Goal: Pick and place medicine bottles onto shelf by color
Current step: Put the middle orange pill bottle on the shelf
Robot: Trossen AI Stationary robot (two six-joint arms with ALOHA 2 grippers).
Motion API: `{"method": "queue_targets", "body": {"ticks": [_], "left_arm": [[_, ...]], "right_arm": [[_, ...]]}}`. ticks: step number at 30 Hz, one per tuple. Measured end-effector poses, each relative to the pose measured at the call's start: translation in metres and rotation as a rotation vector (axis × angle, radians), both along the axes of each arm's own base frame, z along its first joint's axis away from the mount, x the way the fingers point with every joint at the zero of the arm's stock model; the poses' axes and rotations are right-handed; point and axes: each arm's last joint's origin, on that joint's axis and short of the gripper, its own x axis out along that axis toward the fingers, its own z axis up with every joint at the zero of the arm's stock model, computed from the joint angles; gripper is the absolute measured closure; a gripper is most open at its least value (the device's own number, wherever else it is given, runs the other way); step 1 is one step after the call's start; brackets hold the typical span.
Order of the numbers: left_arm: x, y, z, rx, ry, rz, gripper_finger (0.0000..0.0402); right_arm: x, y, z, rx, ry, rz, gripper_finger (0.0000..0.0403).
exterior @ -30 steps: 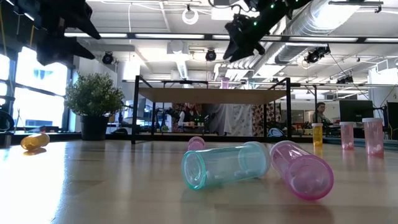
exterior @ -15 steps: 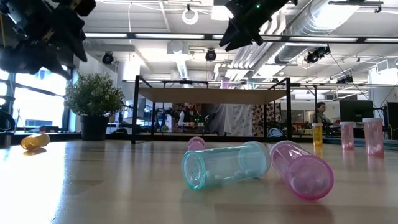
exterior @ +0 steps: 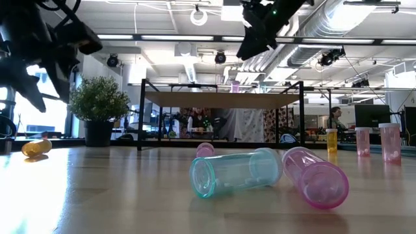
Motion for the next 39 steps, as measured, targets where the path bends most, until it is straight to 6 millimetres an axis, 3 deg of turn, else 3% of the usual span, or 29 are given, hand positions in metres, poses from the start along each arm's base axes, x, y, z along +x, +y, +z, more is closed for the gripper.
{"method": "queue_targets", "body": {"ticks": [10,21,39], "left_arm": [[-0.008,0.002,-0.008,-0.032,0.129,0.18,0.0274],[-0.009,0.002,-0.012,-0.038,0.178,0.258,0.029],[0.005,-0.001,-0.033,-0.023,0.271,0.338,0.0207]], "right_arm": [[-0.006,-0.007,-0.003,-0.011,0.06,-0.014,0.0235],[-0.011,-0.016,-0.004,-0.014,0.064,-0.041,0.0235],[-0.01,-0.016,-0.003,-0.017,0.064,-0.038,0.0235]]}}
